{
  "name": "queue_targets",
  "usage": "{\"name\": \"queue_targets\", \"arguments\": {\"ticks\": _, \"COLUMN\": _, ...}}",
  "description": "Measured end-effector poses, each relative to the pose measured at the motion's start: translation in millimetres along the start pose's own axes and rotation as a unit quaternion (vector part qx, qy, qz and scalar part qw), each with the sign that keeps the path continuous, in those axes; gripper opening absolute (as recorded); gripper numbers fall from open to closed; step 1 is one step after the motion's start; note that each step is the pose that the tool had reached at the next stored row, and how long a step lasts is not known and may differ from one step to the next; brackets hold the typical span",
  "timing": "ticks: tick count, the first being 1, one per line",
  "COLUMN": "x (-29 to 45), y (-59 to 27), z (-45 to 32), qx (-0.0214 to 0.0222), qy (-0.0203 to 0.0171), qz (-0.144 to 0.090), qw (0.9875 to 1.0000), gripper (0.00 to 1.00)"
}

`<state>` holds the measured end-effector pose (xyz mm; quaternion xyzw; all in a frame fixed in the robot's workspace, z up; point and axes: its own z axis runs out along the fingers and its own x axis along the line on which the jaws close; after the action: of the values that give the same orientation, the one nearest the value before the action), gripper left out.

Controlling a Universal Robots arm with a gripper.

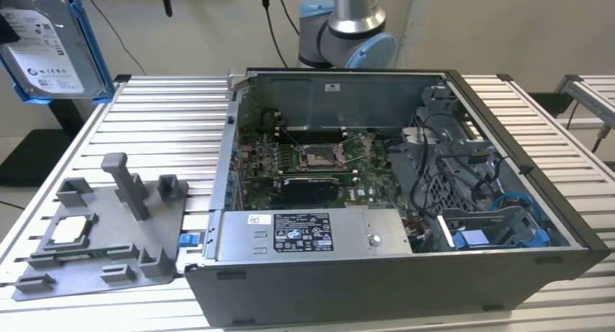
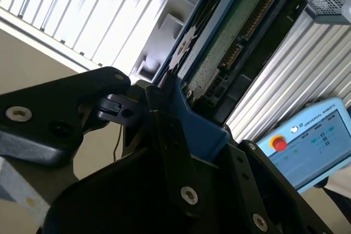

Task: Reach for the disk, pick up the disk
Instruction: 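Pick up the disk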

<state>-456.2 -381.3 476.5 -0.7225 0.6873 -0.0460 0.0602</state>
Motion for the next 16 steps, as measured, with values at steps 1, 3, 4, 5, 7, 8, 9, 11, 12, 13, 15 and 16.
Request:
{"name": "queue_targets", "arguments": {"ticks": 1, "x": 0.0, "y": 0.0, "z": 0.0, "qx": 0.0000, "qy": -0.0002, "qz": 0.000, "qw": 1.0000, "gripper": 0.00}}
{"name": "queue_targets", "arguments": {"ticks": 3, "x": 0.0, "y": 0.0, "z": 0.0, "qx": 0.0001, "qy": -0.0003, "qz": 0.000, "qw": 1.0000, "gripper": 0.00}}
{"name": "queue_targets", "arguments": {"ticks": 4, "x": 0.0, "y": 0.0, "z": 0.0, "qx": 0.0000, "qy": -0.0003, "qz": 0.000, "qw": 1.0000, "gripper": 0.00}}
{"name": "queue_targets", "arguments": {"ticks": 5, "x": 0.0, "y": 0.0, "z": -0.1, "qx": 0.0000, "qy": -0.0003, "qz": 0.000, "qw": 1.0000, "gripper": 0.00}}
{"name": "queue_targets", "arguments": {"ticks": 7, "x": 0.0, "y": -0.1, "z": 0.0, "qx": 0.0000, "qy": -0.0003, "qz": 0.000, "qw": 1.0000, "gripper": 0.00}}
{"name": "queue_targets", "arguments": {"ticks": 8, "x": 0.1, "y": -0.5, "z": 0.1, "qx": 0.0001, "qy": -0.0003, "qz": 0.000, "qw": 1.0000, "gripper": 0.00}}
{"name": "queue_targets", "arguments": {"ticks": 9, "x": 0.2, "y": -1.2, "z": 0.2, "qx": 0.0000, "qy": -0.0003, "qz": 0.000, "qw": 1.0000, "gripper": 0.00}}
{"name": "queue_targets", "arguments": {"ticks": 11, "x": 0.2, "y": -3.6, "z": 0.5, "qx": 0.0000, "qy": -0.0003, "qz": 0.000, "qw": 1.0000, "gripper": 0.00}}
{"name": "queue_targets", "arguments": {"ticks": 12, "x": 0.3, "y": -5.3, "z": 0.8, "qx": 0.0000, "qy": -0.0003, "qz": 0.000, "qw": 1.0000, "gripper": 0.00}}
{"name": "queue_targets", "arguments": {"ticks": 13, "x": 0.4, "y": -7.3, "z": 1.1, "qx": 0.0000, "qy": -0.0003, "qz": 0.000, "qw": 1.0000, "gripper": 0.00}}
{"name": "queue_targets", "arguments": {"ticks": 15, "x": 0.6, "y": -11.3, "z": 1.7, "qx": 0.0000, "qy": -0.0003, "qz": 0.000, "qw": 1.0000, "gripper": 0.00}}
{"name": "queue_targets", "arguments": {"ticks": 16, "x": 0.7, "y": -12.7, "z": 1.9, "qx": 0.0000, "qy": -0.0003, "qz": 0.000, "qw": 1.0000, "gripper": 0.00}}
